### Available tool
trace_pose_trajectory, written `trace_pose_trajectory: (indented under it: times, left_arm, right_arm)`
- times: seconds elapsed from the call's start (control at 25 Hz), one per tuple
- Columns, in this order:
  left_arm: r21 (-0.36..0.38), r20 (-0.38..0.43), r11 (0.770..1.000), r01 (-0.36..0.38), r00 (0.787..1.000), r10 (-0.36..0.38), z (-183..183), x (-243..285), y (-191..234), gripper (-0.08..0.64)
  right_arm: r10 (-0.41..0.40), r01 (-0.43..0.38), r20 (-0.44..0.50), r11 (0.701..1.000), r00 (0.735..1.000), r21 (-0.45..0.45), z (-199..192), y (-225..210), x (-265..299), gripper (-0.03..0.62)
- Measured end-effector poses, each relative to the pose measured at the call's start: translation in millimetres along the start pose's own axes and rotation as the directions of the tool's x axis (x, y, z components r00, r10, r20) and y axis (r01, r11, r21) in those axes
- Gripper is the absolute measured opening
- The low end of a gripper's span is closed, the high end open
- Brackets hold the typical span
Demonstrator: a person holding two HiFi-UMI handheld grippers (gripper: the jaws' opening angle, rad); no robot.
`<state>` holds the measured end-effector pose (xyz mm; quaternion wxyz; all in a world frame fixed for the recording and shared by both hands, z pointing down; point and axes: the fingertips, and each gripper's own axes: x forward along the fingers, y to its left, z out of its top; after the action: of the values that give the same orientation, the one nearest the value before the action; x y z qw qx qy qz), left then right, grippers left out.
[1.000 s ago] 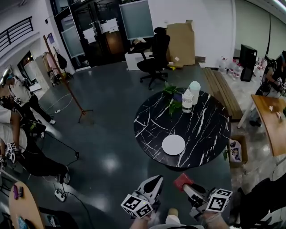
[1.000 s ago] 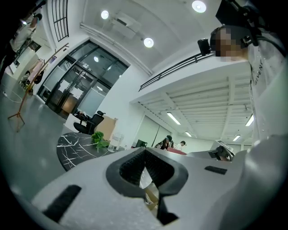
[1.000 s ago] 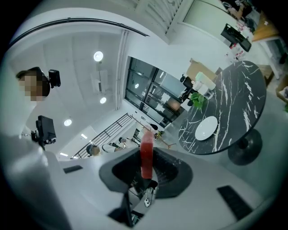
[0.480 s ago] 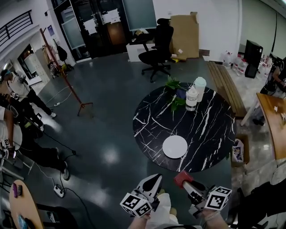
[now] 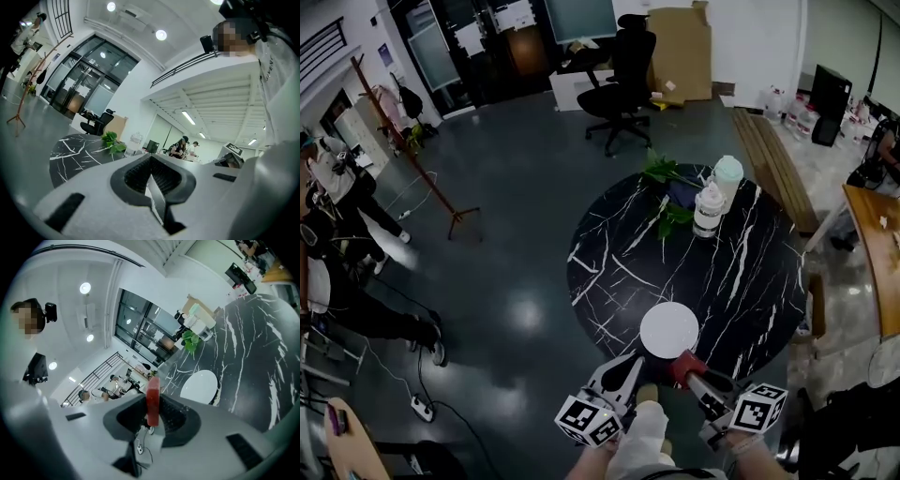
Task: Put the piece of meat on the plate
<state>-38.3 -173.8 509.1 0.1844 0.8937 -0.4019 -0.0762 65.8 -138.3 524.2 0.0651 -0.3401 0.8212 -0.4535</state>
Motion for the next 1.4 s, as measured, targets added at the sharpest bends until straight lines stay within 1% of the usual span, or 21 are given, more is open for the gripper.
trace_pose_trajectory:
  times: [0.12,0.32,0.44,0.64,0.72,0.96,1.0,1.04,1.16,1.24,1.32,1.4]
  left_arm:
    - [0.019,-0.015,1.0,-0.003,1.0,0.003,2,23,24,0.009]
    - [0.013,-0.034,1.0,-0.023,0.999,0.023,-3,54,63,0.009]
    - [0.009,-0.04,0.999,-0.035,0.999,0.035,-7,68,83,0.009]
    - [-0.001,-0.05,0.999,-0.046,0.998,0.046,-19,85,111,0.009]
    - [-0.006,-0.048,0.999,-0.052,0.998,0.052,-19,90,119,0.009]
    - [-0.021,-0.053,0.998,-0.056,0.997,0.055,-27,95,134,0.009]
    - [-0.023,-0.056,0.998,-0.057,0.997,0.056,-28,95,134,0.008]
    - [-0.026,-0.058,0.998,-0.058,0.997,0.056,-28,95,135,0.009]
    - [-0.03,-0.059,0.998,-0.062,0.996,0.06,-27,94,135,0.009]
    - [-0.03,-0.056,0.998,-0.061,0.997,0.06,-26,93,135,0.009]
    - [-0.031,-0.051,0.997,-0.065,0.997,0.063,-23,92,135,0.008]
    - [-0.028,-0.047,0.997,-0.069,0.997,0.068,-20,91,135,0.008]
  right_arm:
    - [-0.031,0.031,-0.026,1.0,0.999,-0.004,13,-18,26,0.084]
    - [-0.085,0.084,-0.079,0.996,0.993,-0.012,24,-55,65,0.084]
    - [-0.129,0.128,-0.13,0.992,0.983,-0.015,23,-75,84,0.084]
    - [-0.188,0.197,-0.216,0.98,0.958,0.024,14,-103,106,0.084]
    - [-0.194,0.211,-0.248,0.977,0.949,0.044,10,-110,112,0.084]
    - [-0.169,0.216,-0.33,0.97,0.929,0.111,-1,-120,126,0.084]
    - [-0.172,0.218,-0.341,0.971,0.924,0.101,-2,-120,127,0.084]
    - [-0.185,0.224,-0.354,0.972,0.917,0.072,-1,-121,127,0.084]
    - [-0.26,0.25,-0.39,0.965,0.883,-0.078,1,-124,126,0.086]
    - [-0.306,0.261,-0.392,0.951,0.868,-0.164,3,-127,124,0.091]
    - [-0.349,0.268,-0.39,0.931,0.852,-0.249,4,-129,123,0.1]
    - [-0.381,0.269,-0.384,0.911,0.841,-0.314,5,-130,121,0.109]
